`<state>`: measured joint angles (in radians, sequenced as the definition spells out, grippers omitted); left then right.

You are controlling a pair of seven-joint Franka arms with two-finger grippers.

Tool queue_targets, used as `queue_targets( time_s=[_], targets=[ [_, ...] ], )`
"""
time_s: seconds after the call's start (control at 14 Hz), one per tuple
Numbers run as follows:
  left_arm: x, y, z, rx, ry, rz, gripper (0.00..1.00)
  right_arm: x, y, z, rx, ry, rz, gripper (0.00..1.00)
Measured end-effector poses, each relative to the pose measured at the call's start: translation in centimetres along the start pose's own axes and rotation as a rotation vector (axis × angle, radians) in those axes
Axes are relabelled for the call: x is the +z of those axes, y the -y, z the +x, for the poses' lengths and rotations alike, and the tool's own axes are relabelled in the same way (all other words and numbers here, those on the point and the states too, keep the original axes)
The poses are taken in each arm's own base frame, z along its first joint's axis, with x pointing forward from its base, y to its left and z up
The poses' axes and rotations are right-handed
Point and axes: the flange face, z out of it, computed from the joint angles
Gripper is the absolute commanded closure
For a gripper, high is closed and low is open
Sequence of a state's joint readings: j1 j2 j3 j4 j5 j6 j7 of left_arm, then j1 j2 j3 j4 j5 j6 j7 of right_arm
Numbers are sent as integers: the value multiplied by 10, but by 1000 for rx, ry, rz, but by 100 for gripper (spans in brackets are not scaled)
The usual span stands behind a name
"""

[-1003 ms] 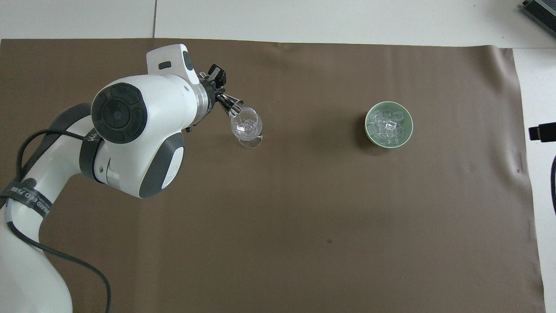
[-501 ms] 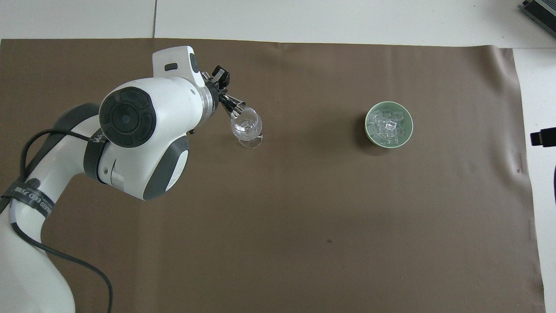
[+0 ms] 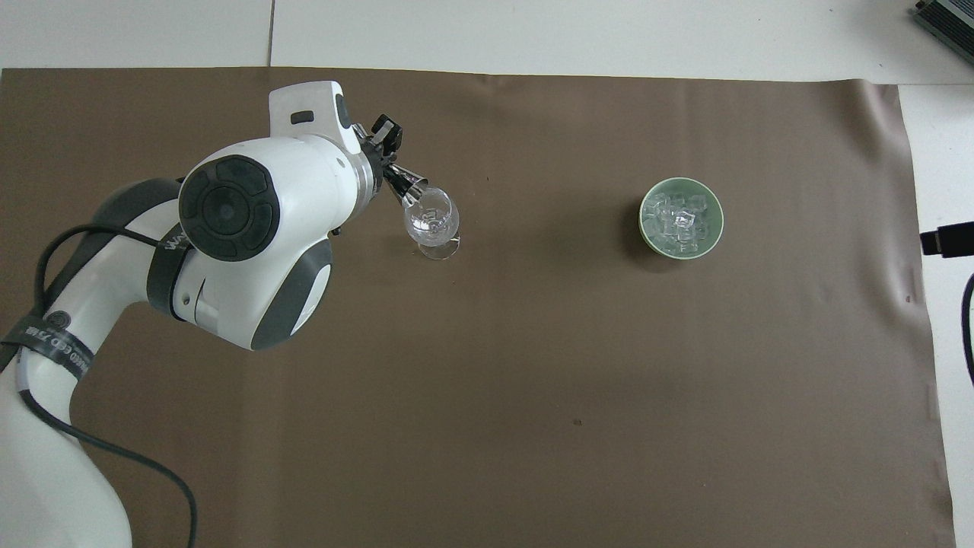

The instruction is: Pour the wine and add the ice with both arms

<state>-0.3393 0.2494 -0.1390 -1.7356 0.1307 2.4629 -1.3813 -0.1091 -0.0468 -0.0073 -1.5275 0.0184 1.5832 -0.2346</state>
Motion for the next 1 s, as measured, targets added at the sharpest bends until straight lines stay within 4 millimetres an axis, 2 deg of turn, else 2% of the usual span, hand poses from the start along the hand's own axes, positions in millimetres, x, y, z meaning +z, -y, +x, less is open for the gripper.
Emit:
queue_targets(
  time_s=[1.0],
  targets=[
    [3,1,-5,27,-15,-9,100,0,2,-1,11,4,16,0]
  ],
)
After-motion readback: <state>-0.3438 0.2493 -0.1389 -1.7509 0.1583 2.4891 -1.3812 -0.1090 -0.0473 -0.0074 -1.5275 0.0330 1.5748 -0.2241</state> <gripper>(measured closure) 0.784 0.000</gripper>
